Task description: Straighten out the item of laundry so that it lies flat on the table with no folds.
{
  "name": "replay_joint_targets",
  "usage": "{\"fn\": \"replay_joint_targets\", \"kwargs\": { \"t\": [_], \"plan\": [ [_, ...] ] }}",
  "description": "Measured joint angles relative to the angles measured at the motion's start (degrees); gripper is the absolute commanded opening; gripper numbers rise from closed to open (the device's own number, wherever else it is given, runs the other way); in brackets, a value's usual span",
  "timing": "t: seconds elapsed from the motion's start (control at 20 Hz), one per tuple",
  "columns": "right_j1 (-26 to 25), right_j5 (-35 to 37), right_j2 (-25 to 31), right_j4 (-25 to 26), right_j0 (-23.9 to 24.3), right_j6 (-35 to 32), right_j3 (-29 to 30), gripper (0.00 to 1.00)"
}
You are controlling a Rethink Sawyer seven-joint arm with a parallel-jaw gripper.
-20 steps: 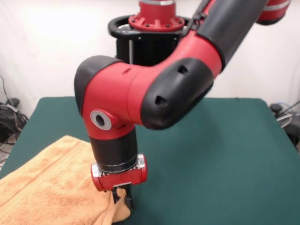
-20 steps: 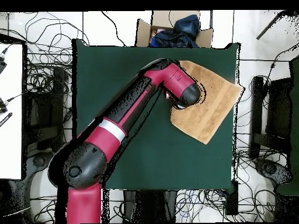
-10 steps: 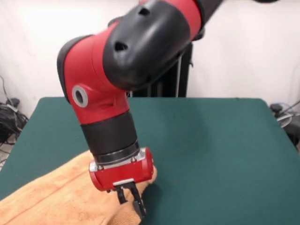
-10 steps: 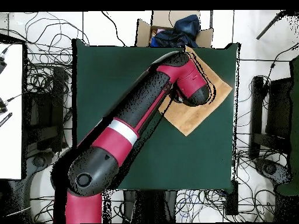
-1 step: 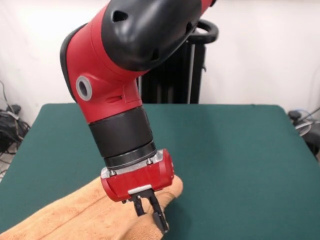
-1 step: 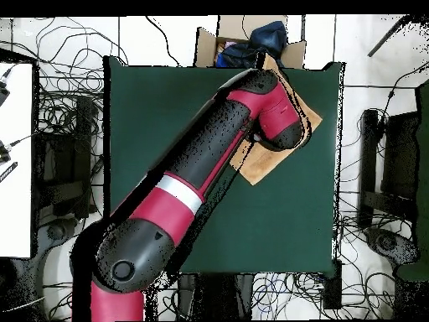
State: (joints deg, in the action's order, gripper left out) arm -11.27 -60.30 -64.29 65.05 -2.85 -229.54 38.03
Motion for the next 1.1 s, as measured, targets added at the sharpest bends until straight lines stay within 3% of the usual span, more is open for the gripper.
{"fn": "replay_joint_targets", "kwargs": {
  "t": [0.35,0.7,1.1],
  "plan": [
    [-0.56,-0.12,1.23,0.60,-0.09,0.00,0.00,0.00],
    [0.68,-0.21,6.43,0.36,0.34,0.95,0.07,0.00],
    [5.12,-1.41,14.40,-3.29,2.49,10.29,3.07,0.00]
  ]
}}
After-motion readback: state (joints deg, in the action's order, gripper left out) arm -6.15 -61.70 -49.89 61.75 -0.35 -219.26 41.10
